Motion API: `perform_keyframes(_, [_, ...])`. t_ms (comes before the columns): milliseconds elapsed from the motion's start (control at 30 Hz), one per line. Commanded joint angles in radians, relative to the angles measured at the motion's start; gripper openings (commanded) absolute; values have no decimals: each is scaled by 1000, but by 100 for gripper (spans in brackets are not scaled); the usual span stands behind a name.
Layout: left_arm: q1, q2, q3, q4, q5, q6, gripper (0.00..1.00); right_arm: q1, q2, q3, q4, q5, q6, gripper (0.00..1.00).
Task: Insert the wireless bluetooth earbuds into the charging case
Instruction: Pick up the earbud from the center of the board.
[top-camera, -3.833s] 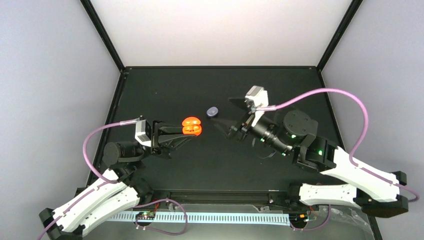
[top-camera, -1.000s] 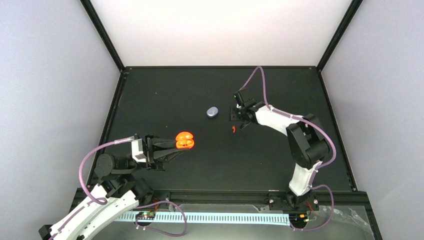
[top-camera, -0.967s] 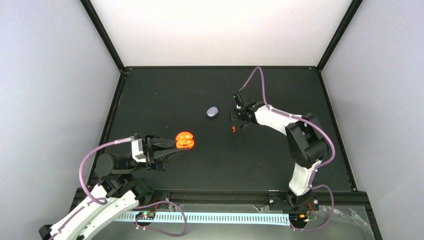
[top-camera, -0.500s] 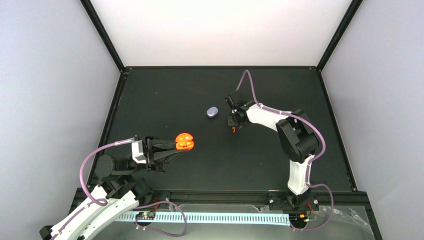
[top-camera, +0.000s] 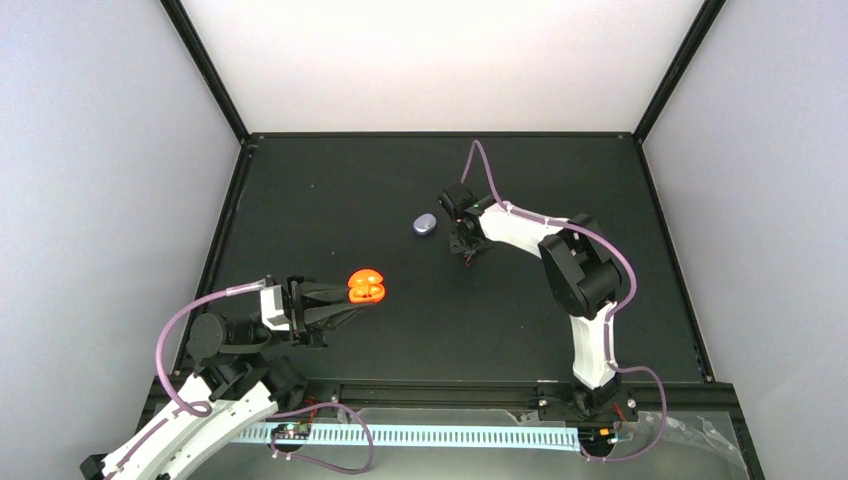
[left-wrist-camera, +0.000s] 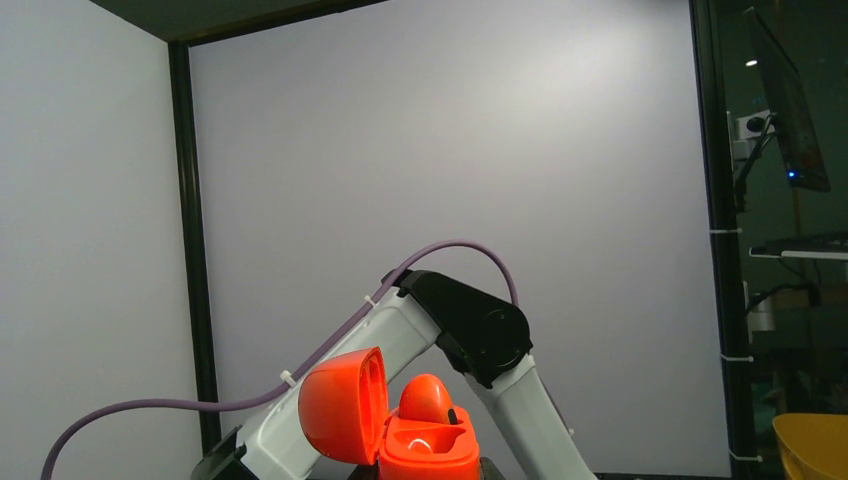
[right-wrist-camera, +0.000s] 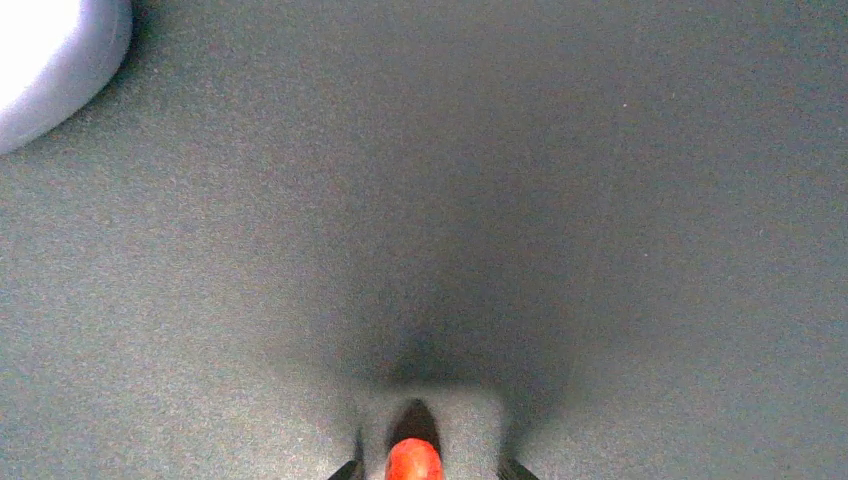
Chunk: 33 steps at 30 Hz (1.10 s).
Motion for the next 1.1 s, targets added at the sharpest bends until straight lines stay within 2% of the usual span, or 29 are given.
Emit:
perform_keyframes(0, [-5,-14,0,-3,5,17,2,4,29,19,-44,16,3,34])
perform_keyframes(300, [-5,-26,0,-13,7,19,2,8,44,10,-42,-9,9,28])
perform_keyframes(800, [-5,-14,0,-9,7,25,2,6,89,32,-32,-40,23,28])
perform_keyframes(1067, [-5,-14,2,-14,6,30,1,5,92,36,-20,-60,30,21])
